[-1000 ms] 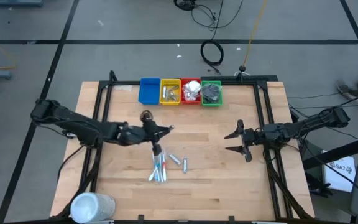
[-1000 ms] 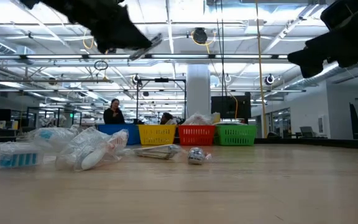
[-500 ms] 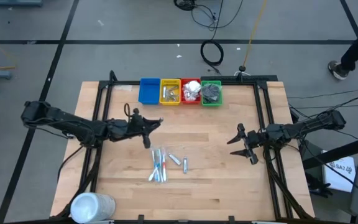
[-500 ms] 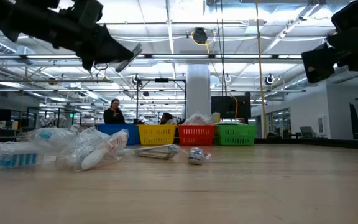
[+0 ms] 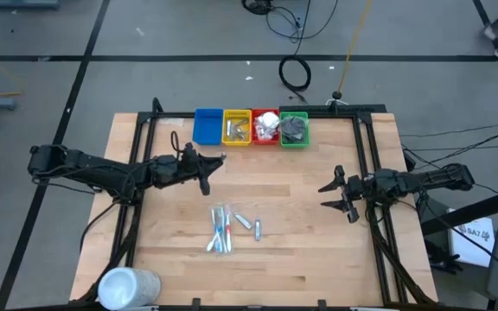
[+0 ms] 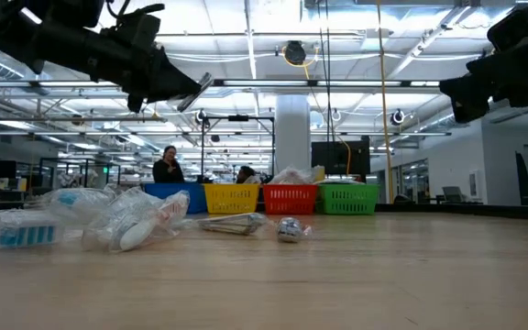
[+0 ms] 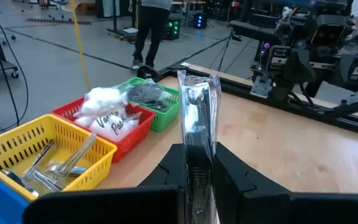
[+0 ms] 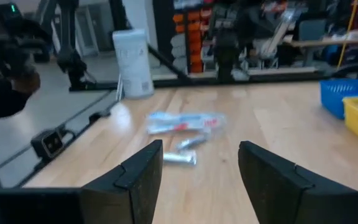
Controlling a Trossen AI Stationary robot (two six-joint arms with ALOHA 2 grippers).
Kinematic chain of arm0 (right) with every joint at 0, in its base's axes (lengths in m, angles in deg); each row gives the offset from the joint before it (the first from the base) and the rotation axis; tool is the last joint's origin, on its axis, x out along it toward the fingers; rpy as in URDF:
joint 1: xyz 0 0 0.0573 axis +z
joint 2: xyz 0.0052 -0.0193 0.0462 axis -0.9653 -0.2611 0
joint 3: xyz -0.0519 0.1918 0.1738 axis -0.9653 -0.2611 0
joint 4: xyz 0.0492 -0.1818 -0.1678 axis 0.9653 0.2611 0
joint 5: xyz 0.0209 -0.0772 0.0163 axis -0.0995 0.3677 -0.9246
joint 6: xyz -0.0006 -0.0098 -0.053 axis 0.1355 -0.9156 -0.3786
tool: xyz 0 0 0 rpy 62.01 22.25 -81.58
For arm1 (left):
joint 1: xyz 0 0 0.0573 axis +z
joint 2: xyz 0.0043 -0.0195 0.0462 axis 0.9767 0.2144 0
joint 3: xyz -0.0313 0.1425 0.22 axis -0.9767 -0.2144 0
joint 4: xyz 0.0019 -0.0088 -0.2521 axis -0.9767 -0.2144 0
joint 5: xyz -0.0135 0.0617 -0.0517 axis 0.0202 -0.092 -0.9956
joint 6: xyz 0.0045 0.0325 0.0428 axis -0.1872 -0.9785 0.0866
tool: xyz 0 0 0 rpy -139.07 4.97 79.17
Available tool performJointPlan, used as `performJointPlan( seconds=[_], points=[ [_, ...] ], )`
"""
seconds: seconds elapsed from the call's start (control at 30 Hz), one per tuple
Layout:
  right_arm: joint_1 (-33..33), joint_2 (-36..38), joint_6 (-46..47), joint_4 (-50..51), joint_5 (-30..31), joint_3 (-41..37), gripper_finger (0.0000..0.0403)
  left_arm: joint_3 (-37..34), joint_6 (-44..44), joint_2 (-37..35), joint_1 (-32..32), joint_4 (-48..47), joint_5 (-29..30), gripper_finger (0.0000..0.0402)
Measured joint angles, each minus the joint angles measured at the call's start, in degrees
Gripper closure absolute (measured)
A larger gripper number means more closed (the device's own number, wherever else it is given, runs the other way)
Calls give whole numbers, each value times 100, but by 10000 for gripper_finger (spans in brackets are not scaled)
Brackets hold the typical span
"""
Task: Pick & Place Travel size toiletries
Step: Put the nail cutter into the yellow bin
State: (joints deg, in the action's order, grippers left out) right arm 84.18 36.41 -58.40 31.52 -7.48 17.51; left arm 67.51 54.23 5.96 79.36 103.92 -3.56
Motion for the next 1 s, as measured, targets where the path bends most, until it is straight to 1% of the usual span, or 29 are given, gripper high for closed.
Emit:
performJointPlan(
  seconds=[0.07, 0.17, 0.23, 0.33, 0.5, 0.57, 0.67, 0.77, 0.9, 1.0],
  points=[
    [-80, 133, -48, 71, 10, -2, 210, 3, 48, 0, 79, 27, 31, 373],
    [-234, 277, -173, 96, 44, -3, 215, 4, 294, 0, 304, 37, 317, 373],
    [-329, 341, -261, 117, 200, -7, 219, 4, 509, 9, 521, 34, 373, 373],
    [-451, 365, -439, 125, 710, -7, 221, 9, 837, 39, 875, 6, 386, 373],
    [-565, 361, -775, 46, 1854, -11, 222, 99, 1184, 118, 1355, -118, 397, 373],
    [-579, 359, -881, -115, 2112, -11, 223, 241, 1201, 245, 1476, -315, 377, 373],
    [-587, 341, -864, -448, 2087, -11, 222, 668, 1257, 632, 1597, -686, 295, 373],
    [-587, 347, -857, -780, 2088, -11, 222, 1276, 1337, 1112, 1738, -1365, 294, 373],
    [-587, 341, -857, -881, 2077, -11, 222, 2205, 1349, 1777, 1954, -2243, 400, 373],
    [-587, 341, -857, -898, 2077, -11, 222, 2823, 1353, 2271, 2128, -2631, 394, 373]
  ],
)
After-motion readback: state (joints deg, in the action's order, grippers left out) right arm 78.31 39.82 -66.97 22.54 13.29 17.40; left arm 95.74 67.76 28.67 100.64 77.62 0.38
